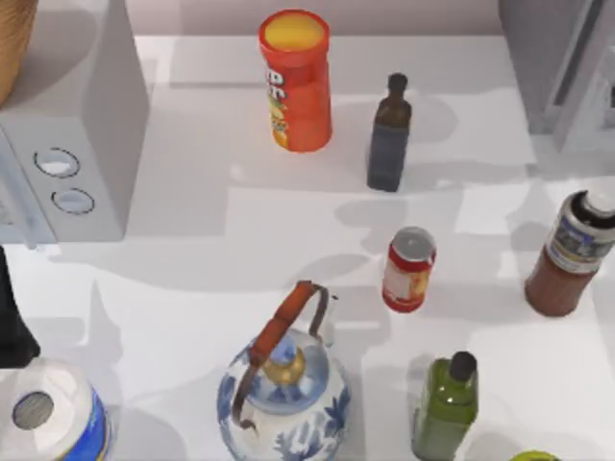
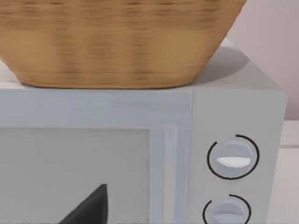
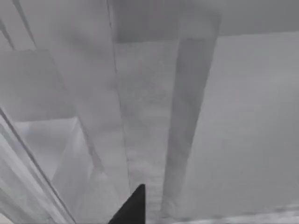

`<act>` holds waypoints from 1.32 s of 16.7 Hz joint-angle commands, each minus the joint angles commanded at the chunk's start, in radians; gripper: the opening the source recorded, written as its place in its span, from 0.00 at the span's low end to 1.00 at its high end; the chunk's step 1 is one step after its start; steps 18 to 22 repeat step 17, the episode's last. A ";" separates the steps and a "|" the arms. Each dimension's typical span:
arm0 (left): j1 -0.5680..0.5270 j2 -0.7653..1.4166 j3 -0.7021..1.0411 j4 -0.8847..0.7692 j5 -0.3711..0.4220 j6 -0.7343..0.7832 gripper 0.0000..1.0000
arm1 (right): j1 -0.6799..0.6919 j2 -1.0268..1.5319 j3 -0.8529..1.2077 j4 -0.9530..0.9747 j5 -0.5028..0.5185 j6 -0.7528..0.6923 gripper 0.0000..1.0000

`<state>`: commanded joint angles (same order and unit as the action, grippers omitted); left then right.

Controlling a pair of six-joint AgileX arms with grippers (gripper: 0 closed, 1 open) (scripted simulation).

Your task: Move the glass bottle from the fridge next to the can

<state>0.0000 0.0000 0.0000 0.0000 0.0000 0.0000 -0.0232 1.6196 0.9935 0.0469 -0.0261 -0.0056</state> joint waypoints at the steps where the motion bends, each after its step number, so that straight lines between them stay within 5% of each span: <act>1: 0.000 0.000 0.000 0.000 0.000 0.000 1.00 | 0.000 0.000 0.000 0.000 0.000 0.000 1.00; 14: 0.000 0.000 0.000 0.000 0.000 0.000 1.00 | -0.015 0.340 0.417 -0.089 0.012 -0.002 1.00; 22: 0.000 0.000 0.000 0.000 0.000 0.000 1.00 | -0.014 0.365 0.449 -0.096 0.012 -0.002 1.00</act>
